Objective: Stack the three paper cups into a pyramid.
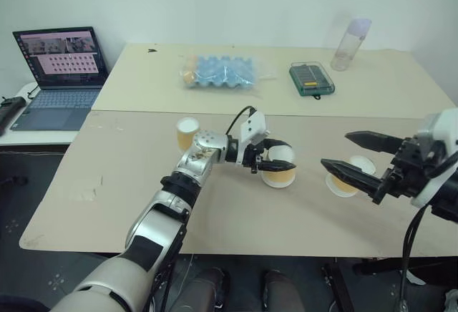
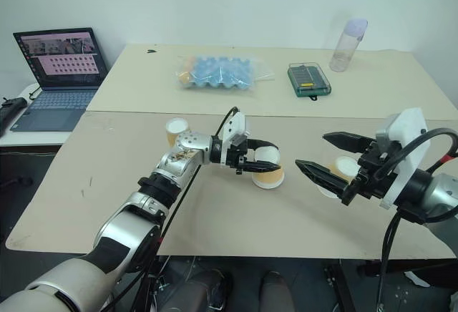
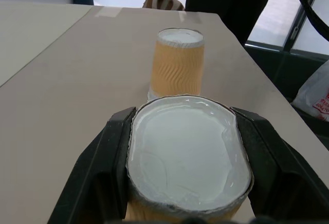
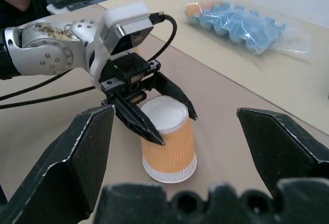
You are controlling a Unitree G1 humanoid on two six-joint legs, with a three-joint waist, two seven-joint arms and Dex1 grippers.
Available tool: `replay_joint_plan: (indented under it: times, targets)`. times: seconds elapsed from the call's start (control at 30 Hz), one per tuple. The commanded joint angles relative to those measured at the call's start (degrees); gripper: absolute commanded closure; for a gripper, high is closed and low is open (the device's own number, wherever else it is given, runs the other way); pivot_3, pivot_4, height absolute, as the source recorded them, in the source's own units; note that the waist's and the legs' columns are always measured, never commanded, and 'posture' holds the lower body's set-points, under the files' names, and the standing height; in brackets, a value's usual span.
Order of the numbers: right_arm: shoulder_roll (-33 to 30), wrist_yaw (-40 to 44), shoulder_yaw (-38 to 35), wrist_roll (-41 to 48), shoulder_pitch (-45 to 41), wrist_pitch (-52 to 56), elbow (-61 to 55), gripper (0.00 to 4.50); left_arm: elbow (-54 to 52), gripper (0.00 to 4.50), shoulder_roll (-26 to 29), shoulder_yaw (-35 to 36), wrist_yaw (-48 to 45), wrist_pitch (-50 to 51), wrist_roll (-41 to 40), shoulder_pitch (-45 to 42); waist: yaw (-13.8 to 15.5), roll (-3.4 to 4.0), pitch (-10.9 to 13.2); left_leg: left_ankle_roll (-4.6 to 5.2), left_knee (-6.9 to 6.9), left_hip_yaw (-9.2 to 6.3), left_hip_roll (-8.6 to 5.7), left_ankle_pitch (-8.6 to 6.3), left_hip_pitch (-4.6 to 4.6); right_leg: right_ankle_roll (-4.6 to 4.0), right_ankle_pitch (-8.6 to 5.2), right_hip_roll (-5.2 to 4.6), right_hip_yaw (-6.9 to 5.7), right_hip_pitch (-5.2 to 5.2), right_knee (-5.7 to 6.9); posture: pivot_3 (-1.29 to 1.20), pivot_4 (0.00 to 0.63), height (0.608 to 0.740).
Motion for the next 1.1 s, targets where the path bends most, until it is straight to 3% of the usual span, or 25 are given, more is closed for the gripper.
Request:
replay_joint_plan:
  times: [0.03,0.13,0.43,0.67,0.77,0.83,0.97,1.1]
  targets:
    - [-0.8,0.0,0.1,-0.5,-2.0,-1.4,-0.3,0.00,-0.4,1.03,-0.4,0.8,0.2,-1.3,0.6,-0.7,0.0,0.00,0.0,0.01,0.00,0.00,0.00,0.00,0.00,0.00,0.00,0.00,0.00,0.00,0.00,0.00,0.150,0.740]
    - [-0.7,-0.1,0.8,-0.7,-2.7,-1.4,-0.1,0.00,-0.4,0.10,-0.5,1.0,0.4,-1.0,0.9,-0.8,0.1,0.00,0.0,0.01,0.00,0.00,-0.01,-0.01,0.00,0.01,0.00,-0.01,0.00,0.00,-0.01,0.00,0.150,0.740]
    - [-0.2,0.7,2.8,-2.4,-3.9,-1.8,1.3,0.00,-3.5,0.10,-0.5,4.9,2.7,0.6,-1.5,-2.2,0.0,0.00,0.0,0.02,0.01,0.00,-0.01,-0.01,0.00,0.01,0.00,-0.01,0.00,-0.01,0.00,0.00,0.150,0.740]
    - [-0.4,1.8,3.6,-3.0,-5.1,-1.8,2.6,0.00,-22.3,0.10,3.0,9.7,6.1,10.5,-7.7,-0.6,-0.1,0.01,0.0,0.01,0.03,0.00,-0.01,-0.01,-0.02,0.01,0.00,0.01,0.01,-0.05,0.02,0.00,0.150,0.740]
    - [-0.3,2.2,4.3,-3.7,-5.5,-1.9,3.3,0.00,-34.9,0.10,3.2,15.7,19.4,16.6,-9.8,1.9,-0.2,0.02,0.0,0.01,0.02,0.00,0.00,-0.01,-0.02,0.01,0.00,0.02,0.03,-0.07,0.02,0.00,0.150,0.740]
    - [-0.2,2.3,4.2,-3.7,-5.6,-1.8,3.3,0.00,-40.8,0.10,1.4,17.4,31.1,15.9,-5.2,4.5,-0.1,0.02,0.0,-0.03,0.03,0.00,0.00,0.01,-0.01,0.01,0.00,0.04,0.03,-0.08,0.02,0.00,0.150,0.740]
    - [0.0,2.7,4.3,-4.0,-5.9,-2.0,3.9,0.00,-50.7,0.10,-0.1,15.0,49.9,17.3,8.3,12.9,0.3,0.02,0.0,-0.32,0.04,0.02,0.00,0.18,0.09,0.03,0.02,-0.02,0.07,0.14,-0.01,0.00,0.150,0.740]
    - [0.4,3.2,5.7,-4.5,-7.0,-2.3,4.9,0.00,-57.7,0.10,-0.7,11.8,58.5,22.2,15.2,24.0,0.4,0.03,0.0,-0.12,0.05,0.05,-0.02,0.06,0.09,0.06,0.11,0.04,0.10,0.11,0.00,0.00,0.150,0.740]
